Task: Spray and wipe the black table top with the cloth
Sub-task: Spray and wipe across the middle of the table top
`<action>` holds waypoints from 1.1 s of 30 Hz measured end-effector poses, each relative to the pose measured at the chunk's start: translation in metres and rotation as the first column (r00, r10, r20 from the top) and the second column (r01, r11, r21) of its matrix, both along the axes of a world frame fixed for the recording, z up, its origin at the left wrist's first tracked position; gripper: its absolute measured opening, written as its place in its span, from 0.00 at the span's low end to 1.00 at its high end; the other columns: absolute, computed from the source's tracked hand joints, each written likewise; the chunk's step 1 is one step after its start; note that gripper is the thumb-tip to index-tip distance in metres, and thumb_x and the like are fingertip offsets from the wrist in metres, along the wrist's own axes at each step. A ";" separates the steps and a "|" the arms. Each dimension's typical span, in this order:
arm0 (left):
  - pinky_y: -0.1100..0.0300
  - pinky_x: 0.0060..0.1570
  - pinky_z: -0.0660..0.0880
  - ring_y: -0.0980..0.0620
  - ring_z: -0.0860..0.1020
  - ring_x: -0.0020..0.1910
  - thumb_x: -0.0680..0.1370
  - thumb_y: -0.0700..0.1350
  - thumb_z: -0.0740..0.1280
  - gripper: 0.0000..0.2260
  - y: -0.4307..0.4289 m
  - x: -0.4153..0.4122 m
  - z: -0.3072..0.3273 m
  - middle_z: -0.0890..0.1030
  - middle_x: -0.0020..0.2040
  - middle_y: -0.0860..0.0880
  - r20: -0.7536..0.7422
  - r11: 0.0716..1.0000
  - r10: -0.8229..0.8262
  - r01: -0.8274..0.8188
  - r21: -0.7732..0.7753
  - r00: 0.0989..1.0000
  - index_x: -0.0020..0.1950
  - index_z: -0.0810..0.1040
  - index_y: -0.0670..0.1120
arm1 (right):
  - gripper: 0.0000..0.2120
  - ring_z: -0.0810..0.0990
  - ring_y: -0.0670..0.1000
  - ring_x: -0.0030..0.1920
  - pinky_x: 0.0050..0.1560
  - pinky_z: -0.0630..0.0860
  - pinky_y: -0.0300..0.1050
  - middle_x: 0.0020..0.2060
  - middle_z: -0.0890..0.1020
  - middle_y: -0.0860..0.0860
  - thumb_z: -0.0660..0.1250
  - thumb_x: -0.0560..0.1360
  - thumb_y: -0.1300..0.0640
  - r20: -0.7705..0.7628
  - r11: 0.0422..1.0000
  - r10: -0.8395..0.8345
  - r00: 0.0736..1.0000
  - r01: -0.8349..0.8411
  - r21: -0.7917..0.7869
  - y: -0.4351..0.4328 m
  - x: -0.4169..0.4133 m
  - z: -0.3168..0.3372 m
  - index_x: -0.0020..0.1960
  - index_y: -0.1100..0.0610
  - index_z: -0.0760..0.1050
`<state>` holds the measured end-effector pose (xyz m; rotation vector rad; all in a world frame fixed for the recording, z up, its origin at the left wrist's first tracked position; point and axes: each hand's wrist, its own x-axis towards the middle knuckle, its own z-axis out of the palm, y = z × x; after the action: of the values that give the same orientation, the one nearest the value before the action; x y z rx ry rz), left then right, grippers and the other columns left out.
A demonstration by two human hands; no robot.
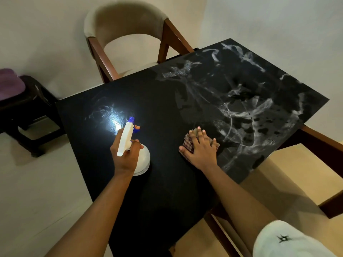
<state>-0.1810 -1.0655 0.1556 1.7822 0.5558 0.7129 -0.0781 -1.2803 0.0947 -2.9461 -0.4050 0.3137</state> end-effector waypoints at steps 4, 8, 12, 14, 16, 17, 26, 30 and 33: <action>0.80 0.38 0.71 0.69 0.79 0.41 0.76 0.31 0.65 0.14 -0.002 -0.001 0.003 0.77 0.45 0.48 0.002 1.000 0.002 -0.002 0.006 1.000 0.61 0.71 0.39 | 0.38 0.41 0.52 0.77 0.73 0.38 0.62 0.78 0.43 0.47 0.45 0.73 0.27 0.006 0.996 0.066 0.998 -0.066 0.054 -0.009 -0.063 -0.002 0.78 0.44 0.45; 0.80 0.40 0.72 0.72 0.78 0.44 0.76 0.33 0.66 0.14 0.000 0.000 0.003 0.77 0.48 0.45 -0.023 1.000 0.018 -0.018 0.009 1.000 0.61 0.72 0.39 | 0.37 0.41 0.49 0.77 0.73 0.37 0.58 0.78 0.42 0.44 0.43 0.73 0.25 -0.019 0.978 0.188 0.982 -0.185 0.097 -0.034 -0.154 -0.003 0.77 0.40 0.43; 0.77 0.43 0.72 0.70 0.78 0.44 0.76 0.34 0.67 0.16 -0.003 0.002 0.004 0.76 0.49 0.47 -0.037 0.999 0.030 -0.030 0.018 0.999 0.63 0.72 0.37 | 0.37 0.38 0.48 0.77 0.72 0.36 0.60 0.77 0.38 0.43 0.45 0.73 0.26 -0.043 0.980 0.192 0.980 -0.190 0.051 -0.048 -0.116 -0.001 0.77 0.39 0.40; 0.71 0.46 0.74 0.65 0.79 0.42 0.75 0.34 0.67 0.17 -0.004 0.001 0.006 0.76 0.49 0.48 -0.047 0.999 0.040 -0.039 0.018 0.998 0.64 0.71 0.36 | 0.38 0.41 0.50 0.77 0.73 0.41 0.63 0.78 0.42 0.45 0.44 0.72 0.26 -0.014 0.997 0.062 0.998 -0.062 0.036 -0.055 -0.074 -0.003 0.78 0.41 0.43; 0.66 0.48 0.74 0.60 0.79 0.41 0.75 0.35 0.67 0.18 -0.005 0.000 0.008 0.77 0.48 0.46 -0.035 0.999 0.033 -0.032 0.026 0.999 0.64 0.71 0.36 | 0.39 0.44 0.51 0.78 0.73 0.43 0.64 0.78 0.46 0.47 0.43 0.73 0.27 0.000 0.996 -0.085 0.996 0.085 0.023 -0.062 -0.034 -0.002 0.78 0.44 0.46; 0.64 0.48 0.74 0.58 0.79 0.41 0.75 0.36 0.67 0.18 -0.005 -0.001 0.007 0.77 0.48 0.45 -0.034 0.999 0.029 -0.028 0.032 0.999 0.64 0.71 0.36 | 0.38 0.45 0.52 0.78 0.73 0.44 0.65 0.79 0.47 0.48 0.43 0.74 0.27 0.000 0.990 -0.138 0.990 0.138 0.015 -0.064 -0.020 -0.002 0.78 0.45 0.47; 0.66 0.47 0.75 0.49 0.77 0.49 0.72 0.41 0.66 0.20 -0.007 0.000 0.011 0.78 0.50 0.39 -0.036 0.999 0.035 -0.035 -0.006 0.999 0.63 0.72 0.37 | 0.36 0.35 0.50 0.76 0.71 0.32 0.59 0.77 0.38 0.45 0.44 0.74 0.27 -0.054 0.998 0.006 0.999 -0.003 0.068 -0.040 -0.156 0.003 0.78 0.41 0.43; 0.64 0.48 0.75 0.51 0.77 0.48 0.73 0.36 0.67 0.17 -0.010 0.000 0.012 0.77 0.50 0.43 -0.044 0.999 0.048 -0.047 0.025 0.998 0.62 0.72 0.35 | 0.36 0.40 0.49 0.77 0.72 0.36 0.59 0.78 0.44 0.44 0.45 0.74 0.28 -0.030 0.996 0.043 0.999 -0.040 0.080 -0.051 -0.136 0.002 0.78 0.41 0.48; 0.67 0.46 0.74 0.52 0.77 0.46 0.73 0.38 0.66 0.18 -0.011 -0.001 0.010 0.76 0.49 0.43 -0.037 0.998 0.054 -0.053 0.018 0.998 0.62 0.72 0.36 | 0.36 0.45 0.50 0.78 0.73 0.43 0.63 0.78 0.48 0.46 0.43 0.74 0.29 0.016 0.996 -0.060 0.998 0.059 0.062 -0.082 -0.088 0.000 0.78 0.43 0.49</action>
<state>-0.1824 -1.0763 0.1655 1.8051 0.6260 0.7245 -0.1660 -1.3625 0.0943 -2.8959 -0.3224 0.2623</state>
